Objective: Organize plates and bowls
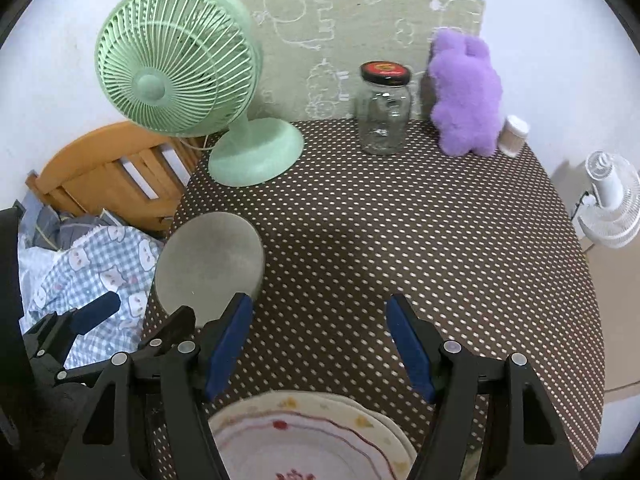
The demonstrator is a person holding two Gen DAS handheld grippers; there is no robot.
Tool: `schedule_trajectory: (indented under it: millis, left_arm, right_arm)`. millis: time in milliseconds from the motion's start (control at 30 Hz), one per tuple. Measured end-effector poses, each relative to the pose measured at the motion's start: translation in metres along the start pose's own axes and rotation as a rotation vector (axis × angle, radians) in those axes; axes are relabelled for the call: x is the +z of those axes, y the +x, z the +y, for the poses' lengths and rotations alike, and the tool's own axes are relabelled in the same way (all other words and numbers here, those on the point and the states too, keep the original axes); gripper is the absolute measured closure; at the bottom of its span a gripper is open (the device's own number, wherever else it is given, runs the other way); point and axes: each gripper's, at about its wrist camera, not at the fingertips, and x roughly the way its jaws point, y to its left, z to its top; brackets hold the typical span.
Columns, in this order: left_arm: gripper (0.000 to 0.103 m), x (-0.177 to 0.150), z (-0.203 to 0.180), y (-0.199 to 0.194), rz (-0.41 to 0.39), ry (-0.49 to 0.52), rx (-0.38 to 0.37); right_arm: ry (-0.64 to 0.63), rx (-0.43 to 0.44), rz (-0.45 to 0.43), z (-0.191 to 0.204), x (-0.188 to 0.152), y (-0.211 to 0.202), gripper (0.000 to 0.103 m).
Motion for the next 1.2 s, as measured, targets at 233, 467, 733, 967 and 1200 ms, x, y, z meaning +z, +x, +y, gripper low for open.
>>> schedule_trajectory:
  millis: [233, 467, 733, 967, 1200]
  left_arm:
    - [0.022, 0.019, 0.015, 0.03, 0.017, -0.006, -0.002]
    - [0.039, 0.028, 0.029, 0.063, 0.04, -0.016, 0.039]
    - [0.069, 0.028, 0.037, 0.084, 0.084, -0.033, -0.007]
    - [0.082, 0.028, 0.037, 0.089, 0.09, -0.016, -0.008]
    - [0.086, 0.025, 0.039, 0.092, 0.107, 0.01, -0.012]
  right_arm:
    - [0.013, 0.013, 0.012, 0.017, 0.015, 0.034, 0.03]
    - [-0.003, -0.026, 0.038, 0.035, 0.024, 0.073, 0.03]
    - [-0.027, -0.032, 0.081, 0.046, 0.027, 0.099, 0.06]
    - [-0.031, -0.006, 0.13, 0.052, 0.022, 0.111, 0.085]
    - [-0.049, -0.001, 0.141, 0.057, 0.021, 0.114, 0.089]
